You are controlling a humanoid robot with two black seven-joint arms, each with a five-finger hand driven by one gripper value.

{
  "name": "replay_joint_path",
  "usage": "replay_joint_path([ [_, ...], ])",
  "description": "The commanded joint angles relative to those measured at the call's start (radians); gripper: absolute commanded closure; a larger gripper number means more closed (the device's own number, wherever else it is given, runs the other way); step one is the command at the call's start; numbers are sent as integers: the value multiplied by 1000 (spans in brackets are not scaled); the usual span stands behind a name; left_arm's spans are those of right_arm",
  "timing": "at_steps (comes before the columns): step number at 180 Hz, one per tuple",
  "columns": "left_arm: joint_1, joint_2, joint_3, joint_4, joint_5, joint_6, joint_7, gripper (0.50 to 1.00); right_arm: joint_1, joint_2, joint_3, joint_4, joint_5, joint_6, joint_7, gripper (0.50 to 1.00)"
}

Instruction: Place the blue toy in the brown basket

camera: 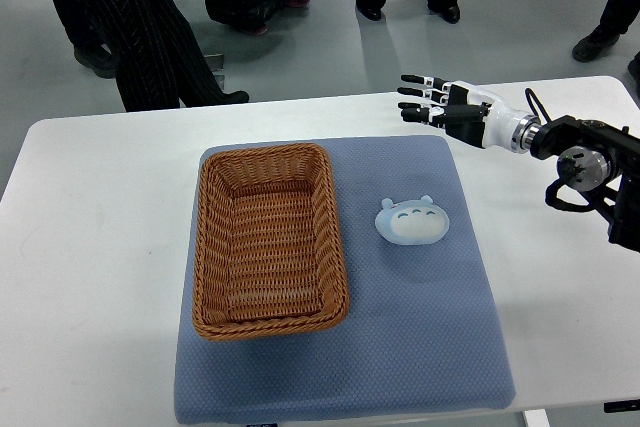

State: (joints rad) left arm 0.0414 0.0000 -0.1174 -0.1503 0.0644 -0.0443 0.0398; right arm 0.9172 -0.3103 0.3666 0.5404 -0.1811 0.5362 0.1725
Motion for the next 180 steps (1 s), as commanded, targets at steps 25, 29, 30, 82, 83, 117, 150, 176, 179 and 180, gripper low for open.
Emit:
replay_joint_path([
  [25, 0, 0, 1, 0, 0, 0, -1, 500, 23, -38, 0, 59, -299, 13, 124, 589],
  [29, 0, 0, 1, 0, 0, 0, 0, 500, 25, -43, 0, 70, -328, 11, 134, 589],
  [30, 0, 0, 1, 0, 0, 0, 0, 500, 26, -44, 0, 75, -339, 11, 139, 589],
  [82, 0, 0, 1, 0, 0, 0, 0, 500, 46, -133, 0, 285, -653, 13, 167, 589],
  [83, 0, 0, 1, 0, 0, 0, 0, 500, 46, -133, 0, 293, -667, 13, 167, 589],
  [117, 0, 0, 1, 0, 0, 0, -1, 500, 46, -159, -1, 394, -905, 8, 167, 589],
  [150, 0, 0, 1, 0, 0, 0, -1, 500, 42, -237, -18, 497, -1037, 13, 167, 589],
  [176, 0, 0, 1, 0, 0, 0, 0, 500, 28, -268, -18, 521, -1101, 11, 171, 589],
  [179, 0, 0, 1, 0, 0, 0, 0, 500, 22, -270, -18, 521, -1107, 11, 174, 589],
  [180, 0, 0, 1, 0, 0, 0, 0, 500, 22, -270, -18, 521, -1107, 11, 174, 589],
])
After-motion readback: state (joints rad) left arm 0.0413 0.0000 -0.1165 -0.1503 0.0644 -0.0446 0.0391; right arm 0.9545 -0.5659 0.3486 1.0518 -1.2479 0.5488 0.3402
